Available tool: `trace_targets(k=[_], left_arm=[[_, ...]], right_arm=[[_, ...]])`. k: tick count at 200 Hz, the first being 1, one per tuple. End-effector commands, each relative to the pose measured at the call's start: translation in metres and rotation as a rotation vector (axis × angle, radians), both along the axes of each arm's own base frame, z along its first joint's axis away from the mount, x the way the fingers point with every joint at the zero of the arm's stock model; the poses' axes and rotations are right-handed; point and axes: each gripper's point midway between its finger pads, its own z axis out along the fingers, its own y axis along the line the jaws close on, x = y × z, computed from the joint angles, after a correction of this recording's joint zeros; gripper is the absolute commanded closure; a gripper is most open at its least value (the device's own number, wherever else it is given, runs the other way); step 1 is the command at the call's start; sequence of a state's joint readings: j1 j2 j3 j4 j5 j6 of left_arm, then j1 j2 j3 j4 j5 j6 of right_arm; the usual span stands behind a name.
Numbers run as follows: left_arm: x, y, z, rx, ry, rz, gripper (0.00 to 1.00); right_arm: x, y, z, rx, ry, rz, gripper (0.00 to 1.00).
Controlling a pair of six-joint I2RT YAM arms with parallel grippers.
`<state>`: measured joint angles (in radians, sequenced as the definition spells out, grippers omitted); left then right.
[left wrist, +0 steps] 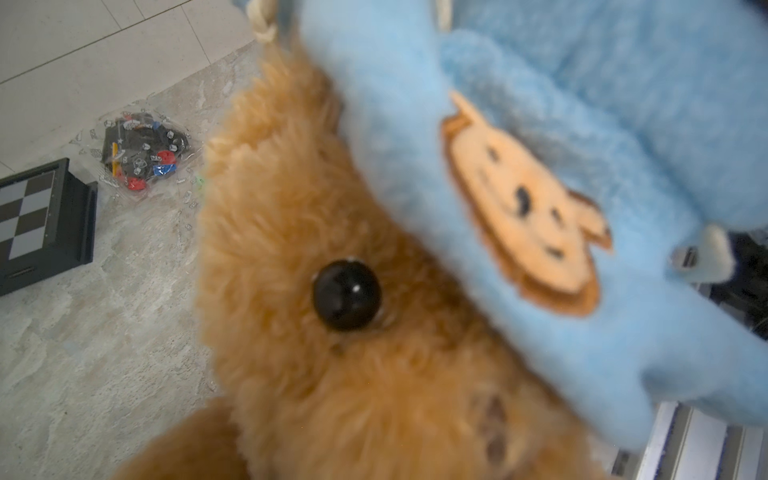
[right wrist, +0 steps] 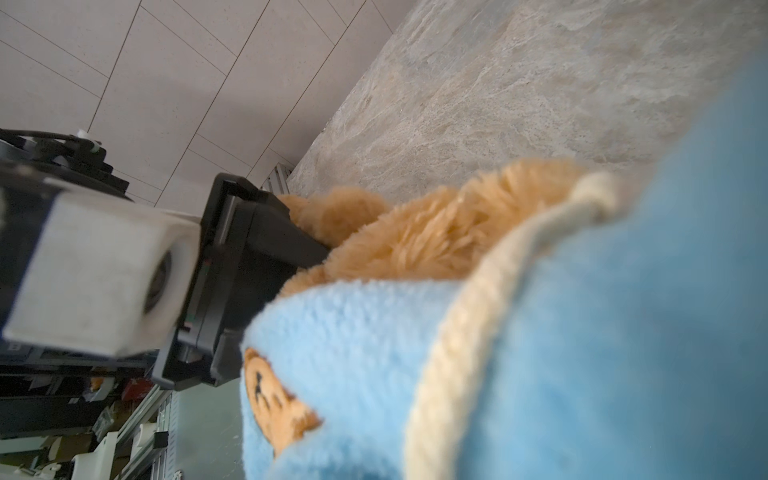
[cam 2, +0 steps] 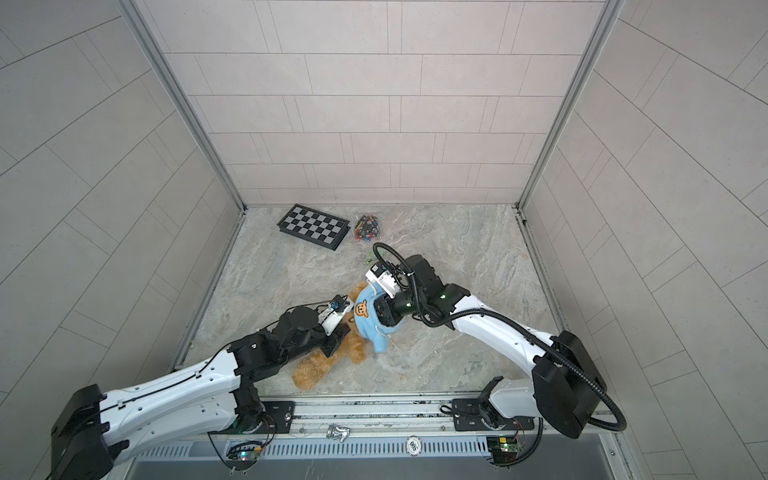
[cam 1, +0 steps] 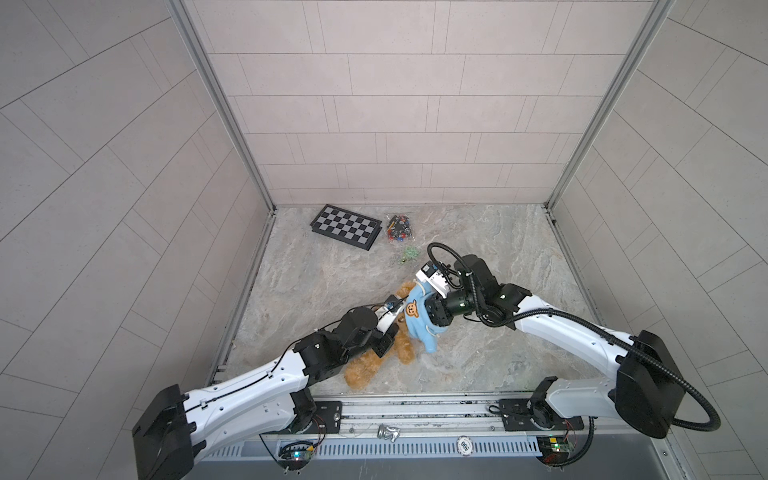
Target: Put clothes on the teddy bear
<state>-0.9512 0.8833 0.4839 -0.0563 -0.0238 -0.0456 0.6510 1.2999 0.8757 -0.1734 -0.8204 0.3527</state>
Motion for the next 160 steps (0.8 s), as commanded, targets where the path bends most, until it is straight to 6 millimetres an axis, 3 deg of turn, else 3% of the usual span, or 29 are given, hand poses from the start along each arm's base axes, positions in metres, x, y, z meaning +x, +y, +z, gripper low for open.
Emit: trace_targets(k=[1, 23, 55, 87, 99, 129, 160], left_arm=[[0.004, -0.001, 0.035, -0.199, 0.01, 0.054, 0.3], [-0.001, 0.011, 0.042, -0.282, 0.068, 0.083, 0.23], [-0.002, 0.022, 0.073, -0.444, 0.153, 0.121, 0.26], [0.0, 0.005, 0.117, -0.606, 0.261, 0.092, 0.43], [0.0, -0.003, 0.128, -0.632, 0.289, 0.071, 0.54], [0.0, -0.018, 0.133, -0.642, 0.355, 0.037, 0.72], [-0.005, -0.028, 0.127, -0.617, 0.388, 0.02, 0.75]], right_arm=[[0.005, -0.015, 0.018, -0.021, -0.145, -0.004, 1.0], [0.012, -0.026, 0.025, -0.084, -0.298, -0.009, 1.0], [0.012, -0.027, 0.032, -0.106, -0.508, 0.024, 1.0], [-0.002, -0.02, 0.034, -0.161, -0.719, 0.11, 1.0], [-0.007, -0.015, 0.037, -0.141, -0.747, 0.131, 1.0], [-0.015, -0.005, 0.041, -0.114, -0.8, 0.157, 1.0], [-0.02, 0.0, 0.047, -0.082, -0.82, 0.163, 1.0]])
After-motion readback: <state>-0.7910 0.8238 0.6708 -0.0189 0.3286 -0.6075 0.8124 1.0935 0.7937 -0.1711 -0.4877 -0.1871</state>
